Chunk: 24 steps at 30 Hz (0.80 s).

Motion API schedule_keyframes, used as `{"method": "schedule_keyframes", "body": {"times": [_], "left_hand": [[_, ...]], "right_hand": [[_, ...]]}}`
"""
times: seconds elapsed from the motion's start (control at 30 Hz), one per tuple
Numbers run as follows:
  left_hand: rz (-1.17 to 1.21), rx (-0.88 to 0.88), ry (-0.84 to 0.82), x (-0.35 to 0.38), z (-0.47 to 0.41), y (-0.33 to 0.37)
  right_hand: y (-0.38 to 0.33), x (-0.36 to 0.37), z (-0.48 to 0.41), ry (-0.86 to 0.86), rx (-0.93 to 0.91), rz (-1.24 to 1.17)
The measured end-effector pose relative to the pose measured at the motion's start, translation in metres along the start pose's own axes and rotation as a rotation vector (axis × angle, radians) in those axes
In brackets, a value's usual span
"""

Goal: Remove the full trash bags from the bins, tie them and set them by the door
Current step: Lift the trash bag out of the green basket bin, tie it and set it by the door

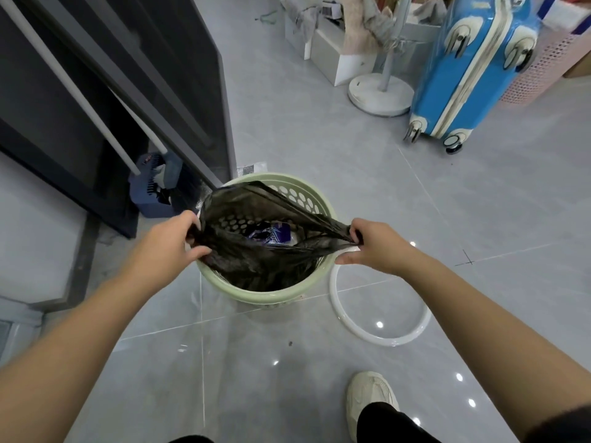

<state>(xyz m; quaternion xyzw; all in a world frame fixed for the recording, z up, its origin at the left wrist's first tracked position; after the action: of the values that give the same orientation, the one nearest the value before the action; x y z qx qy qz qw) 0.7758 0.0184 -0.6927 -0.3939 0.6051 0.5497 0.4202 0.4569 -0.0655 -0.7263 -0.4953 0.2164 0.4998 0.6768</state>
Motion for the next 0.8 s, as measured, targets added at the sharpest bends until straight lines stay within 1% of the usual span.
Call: {"method": "schedule_keyframes", "body": {"times": [0.07,0.13,0.17,0.2,0.23,0.33,0.37,0.4,0.43,0.5,0.57,0.6,0.63,0.67,0.7,0.73,0.8], "left_hand": [[-0.049,0.025,0.090,-0.001,-0.007,0.001],[-0.025,0.003,0.183,-0.003,-0.014,0.002],[0.026,-0.016,0.221,-0.002,-0.018,0.001],[0.075,-0.039,0.240,-0.001,-0.021,0.002],[0.151,-0.111,0.234,0.003,-0.025,-0.001],[0.506,-0.398,0.197,0.025,-0.036,-0.015],[0.576,-0.468,0.183,0.032,-0.040,-0.018],[0.594,-0.497,0.148,0.039,-0.043,-0.020],[0.579,-0.477,0.100,0.043,-0.047,-0.020],[0.495,-0.332,-0.017,0.044,-0.050,-0.012],[0.424,-0.185,-0.153,0.044,-0.049,-0.003],[0.358,-0.113,-0.217,0.047,-0.048,0.000],[0.281,-0.049,-0.260,0.048,-0.048,0.002],[0.222,-0.001,-0.261,0.049,-0.050,0.003],[0.207,0.022,-0.230,0.049,-0.052,0.004],[0.241,0.018,-0.182,0.047,-0.054,0.006],[0.388,-0.015,-0.116,0.046,-0.058,0.009]], "right_hand": [[-0.006,-0.005,-0.004,0.145,-0.077,0.021],[-0.008,-0.013,-0.005,0.272,-0.100,-0.073],[-0.007,-0.016,-0.008,0.281,-0.083,-0.152],[-0.006,-0.016,-0.011,0.256,-0.047,-0.250],[-0.005,-0.014,-0.014,0.214,0.005,-0.369],[-0.007,0.001,-0.024,0.107,0.152,-0.791],[-0.012,0.006,-0.025,0.082,0.184,-0.874],[-0.018,0.009,-0.026,0.065,0.190,-0.914],[-0.025,0.011,-0.026,0.059,0.174,-0.894],[-0.039,0.011,-0.023,0.053,0.054,-0.742],[-0.049,0.015,-0.016,-0.080,-0.040,-0.552],[-0.050,0.019,-0.015,-0.155,-0.059,-0.425],[-0.050,0.023,-0.015,-0.195,-0.086,-0.262],[-0.051,0.026,-0.017,-0.158,-0.137,-0.068],[-0.055,0.025,-0.018,-0.076,-0.201,0.067],[-0.059,0.024,-0.020,0.002,-0.243,0.091],[-0.061,0.023,-0.024,0.048,-0.242,-0.064]]}}
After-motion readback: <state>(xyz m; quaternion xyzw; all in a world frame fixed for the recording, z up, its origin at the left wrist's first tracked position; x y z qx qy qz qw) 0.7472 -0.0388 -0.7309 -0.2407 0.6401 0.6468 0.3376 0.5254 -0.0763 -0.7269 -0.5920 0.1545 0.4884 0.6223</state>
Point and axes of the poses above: each hand's wrist, its own z-axis away from the middle knuckle, its own x-axis out of the palm, y = z × x, the point moved 7 cm from there along -z, towards the middle knuckle, and after that the axes turned 14 degrees about x, right-handed, at the moved point
